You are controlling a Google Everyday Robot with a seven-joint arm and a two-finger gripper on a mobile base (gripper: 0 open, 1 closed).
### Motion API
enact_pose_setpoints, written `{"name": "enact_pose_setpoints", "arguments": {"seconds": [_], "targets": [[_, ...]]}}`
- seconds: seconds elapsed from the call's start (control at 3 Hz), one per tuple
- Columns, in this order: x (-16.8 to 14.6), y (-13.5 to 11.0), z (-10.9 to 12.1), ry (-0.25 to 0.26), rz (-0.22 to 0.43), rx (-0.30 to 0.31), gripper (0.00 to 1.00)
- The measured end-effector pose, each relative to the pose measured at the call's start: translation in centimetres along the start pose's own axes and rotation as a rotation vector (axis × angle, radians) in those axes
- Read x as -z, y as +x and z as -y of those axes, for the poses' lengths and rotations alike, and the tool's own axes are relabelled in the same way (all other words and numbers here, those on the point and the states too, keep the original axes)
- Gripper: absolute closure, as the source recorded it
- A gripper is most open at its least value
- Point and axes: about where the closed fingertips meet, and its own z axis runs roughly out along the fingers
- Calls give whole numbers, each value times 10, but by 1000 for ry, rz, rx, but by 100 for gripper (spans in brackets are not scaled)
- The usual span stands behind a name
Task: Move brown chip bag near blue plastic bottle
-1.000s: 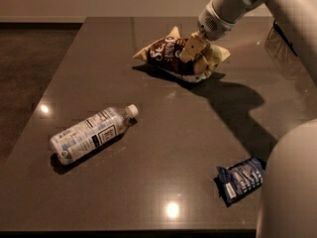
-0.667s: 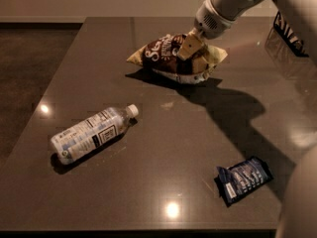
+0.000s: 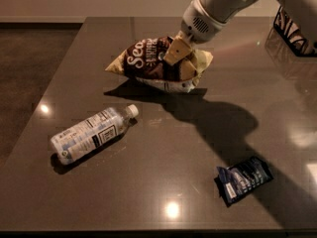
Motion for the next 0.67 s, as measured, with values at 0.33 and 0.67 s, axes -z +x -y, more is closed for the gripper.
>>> {"name": "enact_pose_setpoints", "arguments": {"seconds": [0.33, 0.67], "targets": [[-4, -2, -26, -49, -1, 15, 100], [-8, 0, -45, -89, -7, 19, 88]]}}
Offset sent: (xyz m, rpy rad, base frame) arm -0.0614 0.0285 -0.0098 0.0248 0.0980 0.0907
